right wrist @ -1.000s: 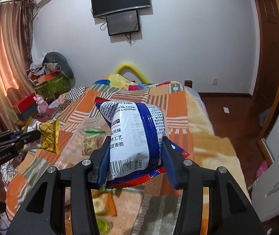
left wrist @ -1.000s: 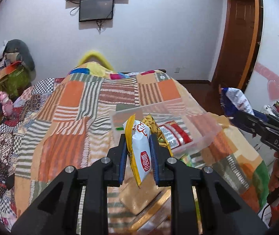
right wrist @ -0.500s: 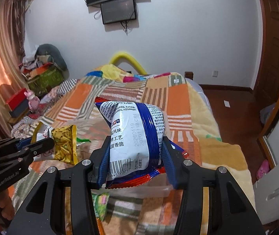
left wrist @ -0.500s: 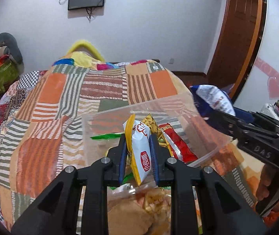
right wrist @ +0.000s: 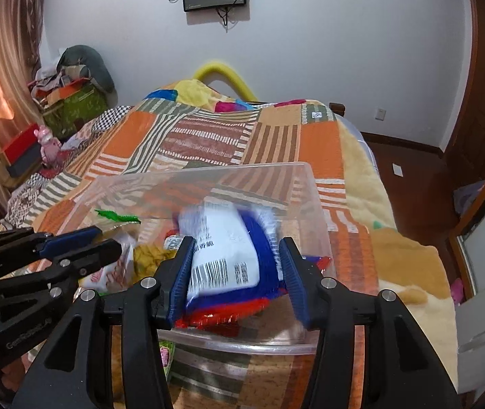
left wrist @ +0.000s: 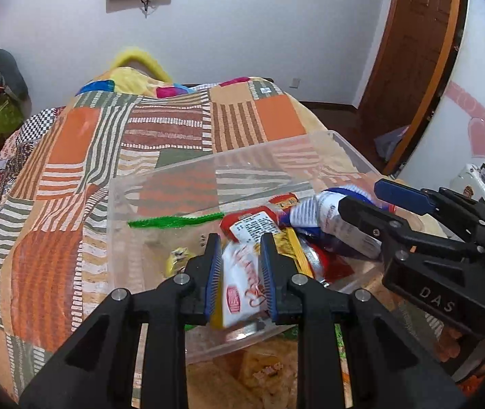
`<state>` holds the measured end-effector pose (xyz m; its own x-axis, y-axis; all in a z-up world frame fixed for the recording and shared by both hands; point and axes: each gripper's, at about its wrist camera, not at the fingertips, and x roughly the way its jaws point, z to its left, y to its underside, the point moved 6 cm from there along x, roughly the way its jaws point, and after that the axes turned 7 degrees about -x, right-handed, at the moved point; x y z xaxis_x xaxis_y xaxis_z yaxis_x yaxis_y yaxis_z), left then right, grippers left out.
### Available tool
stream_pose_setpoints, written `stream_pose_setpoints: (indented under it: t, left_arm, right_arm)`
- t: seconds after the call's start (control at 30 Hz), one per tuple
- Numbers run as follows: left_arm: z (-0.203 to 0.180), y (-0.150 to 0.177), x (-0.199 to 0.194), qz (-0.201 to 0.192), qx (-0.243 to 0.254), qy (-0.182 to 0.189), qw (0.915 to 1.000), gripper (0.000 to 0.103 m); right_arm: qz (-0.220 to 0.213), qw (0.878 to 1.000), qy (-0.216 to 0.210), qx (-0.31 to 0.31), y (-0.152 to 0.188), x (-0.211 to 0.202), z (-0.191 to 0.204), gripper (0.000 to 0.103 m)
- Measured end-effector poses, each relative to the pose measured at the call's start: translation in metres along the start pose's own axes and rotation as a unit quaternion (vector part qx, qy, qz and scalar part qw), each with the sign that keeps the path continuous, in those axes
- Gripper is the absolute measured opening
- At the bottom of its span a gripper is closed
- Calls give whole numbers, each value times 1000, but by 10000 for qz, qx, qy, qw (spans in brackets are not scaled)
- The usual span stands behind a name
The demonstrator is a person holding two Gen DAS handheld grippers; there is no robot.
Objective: Organize snacks
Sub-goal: 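Release white packet into box with left tool while right tool releases blue bag, then grasp wrapped pastry with left tool while right tool grasps long biscuit roll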
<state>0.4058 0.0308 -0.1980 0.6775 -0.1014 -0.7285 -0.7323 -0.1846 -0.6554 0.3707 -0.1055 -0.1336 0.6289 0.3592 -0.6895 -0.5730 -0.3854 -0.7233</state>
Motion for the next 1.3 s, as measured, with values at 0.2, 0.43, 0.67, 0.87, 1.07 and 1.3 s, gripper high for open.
stream_pose_setpoints:
  t: [0.2,0.43,0.67,0.87,1.07,1.3]
  left_arm:
    - [2,1,-27,-89,4,70,9999,26]
    - [4,18,-85,-323,2,122,9994,45]
    - [5,70,-133,-198,72,109,9997,60]
    - [1,128,-150,133,117,86,9998,68]
    - [-9,165,-142,468,60,156,9988,69]
    - [-21,183,-117,838,146,275,9960,70]
  right_arm:
    - [-150,9999,44,-8,-1,-21,-3,63]
    - [-468,9988,24,-135,8,-76,3,64]
    - [-567,9981,-58,-238,52,-125,15,67]
    - [-144,9997,-43,-187,113,-133,18,69]
    - [333,9993,-124,97,162,-131,17,69]
    - [719,9969,-226,221,194,-115,26,69]
